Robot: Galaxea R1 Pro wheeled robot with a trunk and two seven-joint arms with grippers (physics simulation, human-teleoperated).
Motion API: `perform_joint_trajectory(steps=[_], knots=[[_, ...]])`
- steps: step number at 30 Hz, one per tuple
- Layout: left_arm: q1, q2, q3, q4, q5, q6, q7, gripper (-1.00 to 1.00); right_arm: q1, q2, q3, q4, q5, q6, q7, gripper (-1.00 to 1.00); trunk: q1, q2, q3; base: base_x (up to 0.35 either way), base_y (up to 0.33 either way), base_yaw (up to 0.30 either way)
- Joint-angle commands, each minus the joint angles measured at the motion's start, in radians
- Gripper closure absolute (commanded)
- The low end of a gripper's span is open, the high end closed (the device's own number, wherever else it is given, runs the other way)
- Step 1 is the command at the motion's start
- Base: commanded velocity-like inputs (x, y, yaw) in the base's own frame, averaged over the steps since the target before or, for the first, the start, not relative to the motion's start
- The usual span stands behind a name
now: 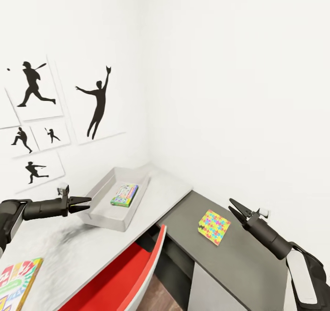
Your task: Put all the toys in the child's room - the three board games (two on the bed and one on the table), the two jigsaw puzzles on the table, and the tennis ball on the table - inside the toy box on the table in the child's room.
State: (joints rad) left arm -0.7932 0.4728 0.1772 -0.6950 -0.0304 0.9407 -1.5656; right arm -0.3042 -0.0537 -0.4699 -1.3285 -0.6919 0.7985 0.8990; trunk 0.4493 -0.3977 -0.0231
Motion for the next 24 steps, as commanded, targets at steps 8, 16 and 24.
perform_joint_trajectory(steps=[8,16,24], knots=[[0.0,0.0,0.001,-0.001,-0.004,0.01,-0.005,-1.0,-0.001,0.0,-0.002,0.001,-0.004,0.007,0.004,-1.0,0.001,-0.002,-0.002,0.0,0.0,-0.151],[-0.001,0.001,0.001,-0.001,-0.004,0.01,-0.005,-1.0,-0.001,0.0,-0.003,0.002,-0.005,0.006,0.003,-1.0,0.001,-0.002,-0.002,0.0,0.0,-0.269],[-0.001,0.0,0.0,-0.001,-0.005,0.01,-0.005,-1.0,-0.001,0.0,-0.003,0.002,-0.005,0.005,0.003,-1.0,0.001,-0.002,-0.002,0.0,0.0,-0.279]])
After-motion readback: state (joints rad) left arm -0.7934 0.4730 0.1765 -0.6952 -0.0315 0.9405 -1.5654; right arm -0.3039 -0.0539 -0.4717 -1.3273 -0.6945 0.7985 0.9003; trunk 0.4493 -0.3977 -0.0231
